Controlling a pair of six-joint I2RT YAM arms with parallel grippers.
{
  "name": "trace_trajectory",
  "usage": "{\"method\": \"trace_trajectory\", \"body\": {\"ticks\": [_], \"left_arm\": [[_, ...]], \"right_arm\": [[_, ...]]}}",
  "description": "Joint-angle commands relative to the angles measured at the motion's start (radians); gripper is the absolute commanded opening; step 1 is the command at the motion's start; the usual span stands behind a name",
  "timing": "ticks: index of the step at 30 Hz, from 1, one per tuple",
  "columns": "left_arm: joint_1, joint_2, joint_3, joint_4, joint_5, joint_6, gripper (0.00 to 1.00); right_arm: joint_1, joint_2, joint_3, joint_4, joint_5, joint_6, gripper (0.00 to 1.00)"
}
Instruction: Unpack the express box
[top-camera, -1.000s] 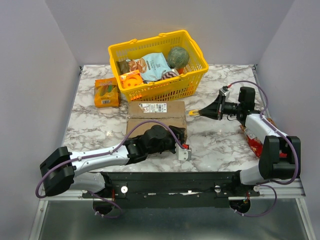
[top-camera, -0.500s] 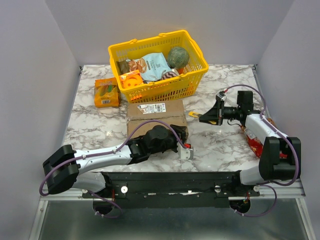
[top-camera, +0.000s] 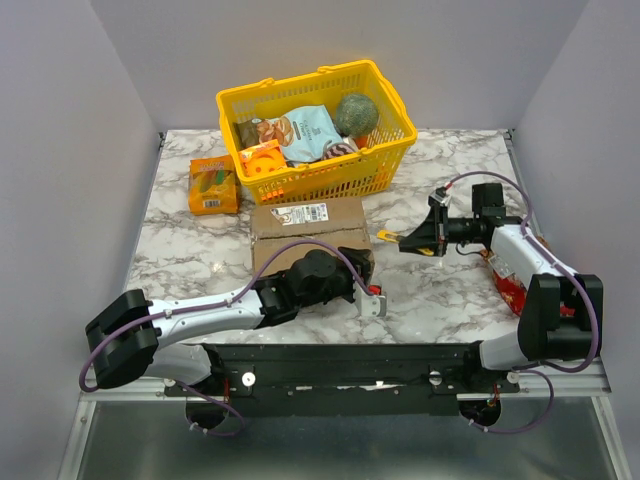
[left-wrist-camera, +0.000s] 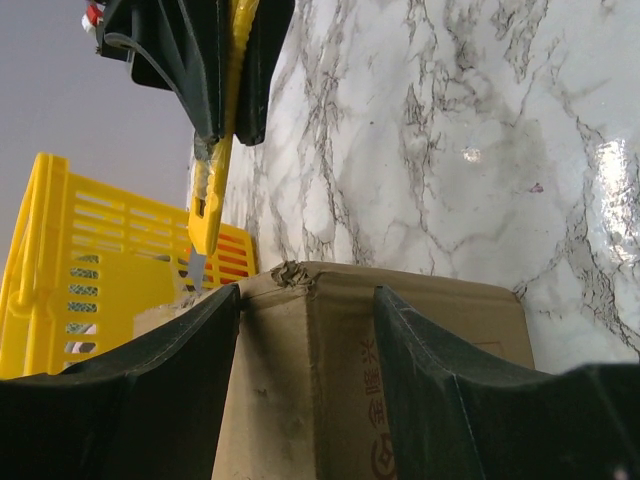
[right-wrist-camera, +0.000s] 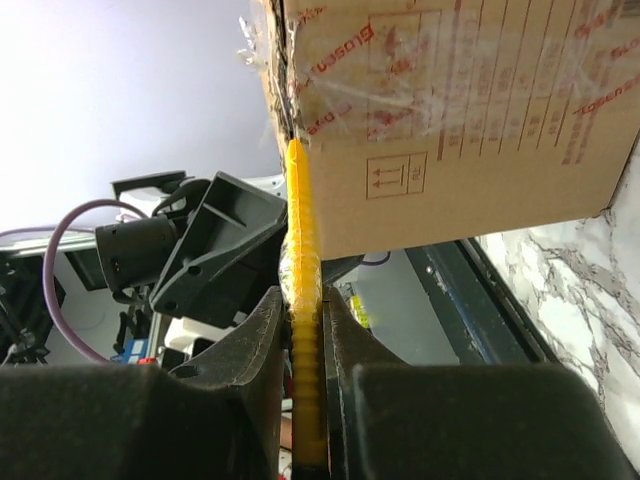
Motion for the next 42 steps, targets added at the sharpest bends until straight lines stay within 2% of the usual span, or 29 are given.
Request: {"method": "trace_trajectory", "body": {"ticks": [1,10,15,19,22,23,26,28,30,32,33,35,37,42], "left_arm": [[0.013,0.008,-0.029,-0.024,-0.058,0.009,0.64],[0.013,0.006,-0.029,-0.026,-0.056,0.001,0.64],[0.013,-0.011,-0.026,-0.035,-0.061,-0.007,0.64],[0.015,-0.055,-0.009,-0.064,-0.048,-0.030,0.63],[0.053,-0.126,0.046,-0.125,0.011,-0.157,0.66],[0.069,-0.141,0.072,-0.153,0.037,-0.253,0.66],[0.115,-0.166,0.205,-0.292,0.048,-0.365,0.68],[0.161,-0.167,0.318,-0.392,0.100,-0.459,0.73],[0.200,-0.140,0.441,-0.494,0.236,-0.510,0.75],[0.259,-0.098,0.535,-0.577,0.330,-0.511,0.74],[0.276,-0.053,0.628,-0.652,0.364,-0.508,0.71],[0.339,0.003,0.720,-0.722,0.511,-0.502,0.70],[0.363,0.083,0.840,-0.815,0.629,-0.457,0.68],[0.368,0.247,1.059,-0.987,0.772,-0.370,0.62]], "right_arm": [[0.010,-0.011,0.054,-0.182,-0.058,-0.143,0.01],[0.010,-0.063,0.079,-0.480,-0.044,-0.407,0.00],[0.010,-0.085,0.086,-0.639,0.020,-0.539,0.00],[-0.022,-0.080,0.160,-0.731,0.088,-0.714,0.00],[-0.064,-0.067,0.260,-0.762,0.149,-0.801,0.00],[-0.064,-0.067,0.289,-0.776,0.175,-0.838,0.00],[-0.064,-0.085,0.413,-0.765,0.241,-0.935,0.00],[-0.058,-0.115,0.479,-0.739,0.286,-1.001,0.00],[-0.036,-0.137,0.510,-0.713,0.350,-1.108,0.00],[-0.020,-0.163,0.545,-0.713,0.378,-1.258,0.01],[-0.009,-0.172,0.551,-0.708,0.398,-1.303,0.00],[0.005,-0.206,0.545,-0.678,0.421,-1.368,0.01],[0.049,-0.229,0.545,-0.635,0.442,-1.392,0.01],[0.195,-0.271,0.597,-0.550,0.539,-1.356,0.01]]}}
